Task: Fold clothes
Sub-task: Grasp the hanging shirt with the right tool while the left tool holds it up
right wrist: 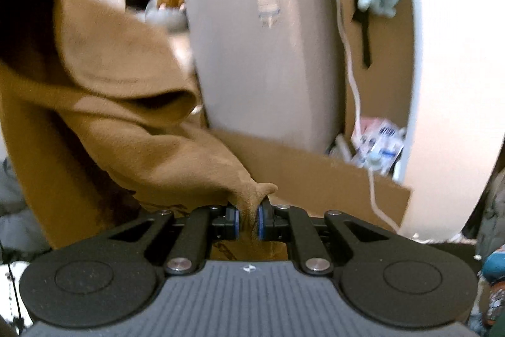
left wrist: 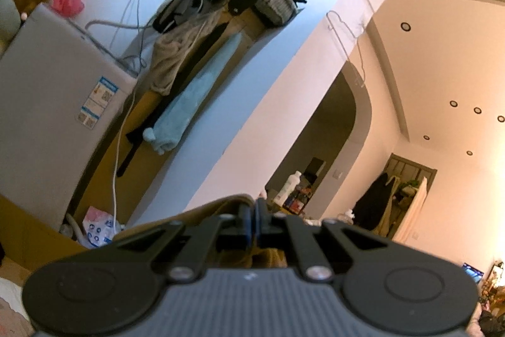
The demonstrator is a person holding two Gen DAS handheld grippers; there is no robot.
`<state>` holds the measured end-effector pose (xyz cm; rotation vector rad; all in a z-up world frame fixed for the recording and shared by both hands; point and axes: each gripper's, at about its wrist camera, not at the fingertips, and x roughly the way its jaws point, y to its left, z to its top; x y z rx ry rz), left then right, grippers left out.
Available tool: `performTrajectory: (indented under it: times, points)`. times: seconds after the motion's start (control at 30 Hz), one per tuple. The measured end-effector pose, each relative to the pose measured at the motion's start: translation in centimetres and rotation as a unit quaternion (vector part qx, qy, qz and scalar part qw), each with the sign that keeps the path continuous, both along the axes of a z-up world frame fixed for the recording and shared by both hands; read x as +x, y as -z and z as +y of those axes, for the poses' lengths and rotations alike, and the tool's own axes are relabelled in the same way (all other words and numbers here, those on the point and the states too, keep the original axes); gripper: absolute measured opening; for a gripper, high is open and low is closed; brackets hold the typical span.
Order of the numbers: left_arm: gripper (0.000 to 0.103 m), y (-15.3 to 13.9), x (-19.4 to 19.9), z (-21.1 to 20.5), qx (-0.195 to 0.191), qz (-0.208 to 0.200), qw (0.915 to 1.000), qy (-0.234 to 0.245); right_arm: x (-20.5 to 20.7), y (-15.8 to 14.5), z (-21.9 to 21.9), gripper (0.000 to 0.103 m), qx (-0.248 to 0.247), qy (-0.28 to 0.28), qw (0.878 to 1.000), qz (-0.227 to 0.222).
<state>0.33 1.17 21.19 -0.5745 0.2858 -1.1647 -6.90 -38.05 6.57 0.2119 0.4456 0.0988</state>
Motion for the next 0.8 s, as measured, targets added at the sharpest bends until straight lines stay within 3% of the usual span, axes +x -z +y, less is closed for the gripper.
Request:
performTrajectory:
  times: [0.17, 0.4, 0.63, 0.8]
  points:
    - [0.002, -0.7, -2.8, 1.2, -0.002, -0.001, 1.0, -0.009, -2.9, -3.3, -0.5, 0.011, -0.028, 0.009, 0.999, -0.033]
    - [0.002, 0.0, -6.9, 1.5, 0.012, 0.007, 0.9999, -0.003, -5.6, -5.4, -1.0, 0.011, -0.054, 0.014, 0.998, -0.041]
    - [0.002, 4.9, -5.6, 2.1, 0.06, 0.063, 0.9961, -0.015, -4.9, -3.3, 0.0, 0.011, -0.069, -0.002, 0.998, -0.006]
    - [0.002, 10.0, -1.4, 3.7, 0.109, 0.117, 0.9862, -0.044, -1.5, 0.3, 1.6, 0.011, -0.079, -0.03, 0.996, 0.038]
